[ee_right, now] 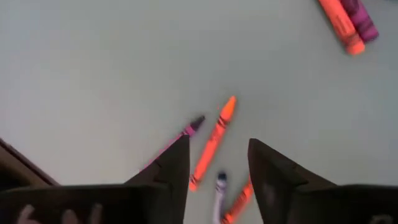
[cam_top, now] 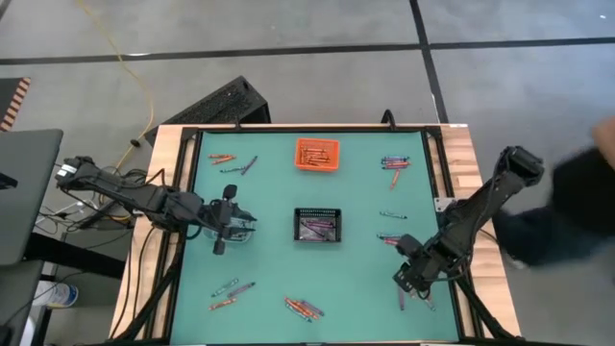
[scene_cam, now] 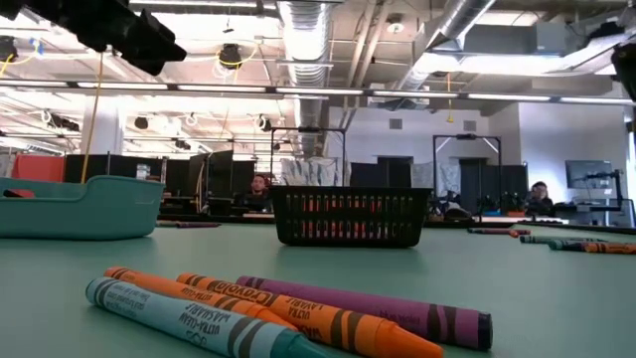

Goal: Sort crayons
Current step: Put the orange crayon into the orange bin

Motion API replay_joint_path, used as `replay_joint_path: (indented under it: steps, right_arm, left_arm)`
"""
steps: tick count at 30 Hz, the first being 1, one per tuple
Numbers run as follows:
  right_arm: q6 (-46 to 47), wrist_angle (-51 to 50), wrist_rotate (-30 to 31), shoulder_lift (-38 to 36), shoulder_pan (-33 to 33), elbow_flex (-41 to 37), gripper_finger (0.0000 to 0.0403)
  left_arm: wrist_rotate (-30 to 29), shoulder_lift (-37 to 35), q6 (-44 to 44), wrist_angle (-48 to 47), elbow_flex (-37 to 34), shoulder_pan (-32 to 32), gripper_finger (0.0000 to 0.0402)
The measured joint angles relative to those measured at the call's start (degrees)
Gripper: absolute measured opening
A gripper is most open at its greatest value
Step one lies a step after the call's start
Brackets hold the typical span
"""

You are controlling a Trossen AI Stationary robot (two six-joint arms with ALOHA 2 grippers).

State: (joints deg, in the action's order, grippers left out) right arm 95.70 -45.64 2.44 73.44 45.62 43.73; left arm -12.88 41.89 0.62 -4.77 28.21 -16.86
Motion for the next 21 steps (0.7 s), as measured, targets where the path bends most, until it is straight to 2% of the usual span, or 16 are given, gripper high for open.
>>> replay_joint_path:
  steps: [5, 12, 21]
  right_arm:
    - [0.50, 4.02, 1.58, 4.25, 0.57, -0.14, 0.0170]
    - [0.91, 5.00, -2.78, 10.86, 0.65, -0.14, 0.0155]
    - [3.68, 5.61, -2.66, 12.20, 3.25, -0.09, 0.0133]
  left_arm:
    - [0.39, -0.80, 0.85, 4.63, -2.71, 0.00, 0.0111]
    - [0.47, -0.79, 1.73, 5.79, -3.08, 0.00, 0.0111]
    - [0.50, -0.81, 1.72, 5.77, -3.08, 0.00, 0.0111]
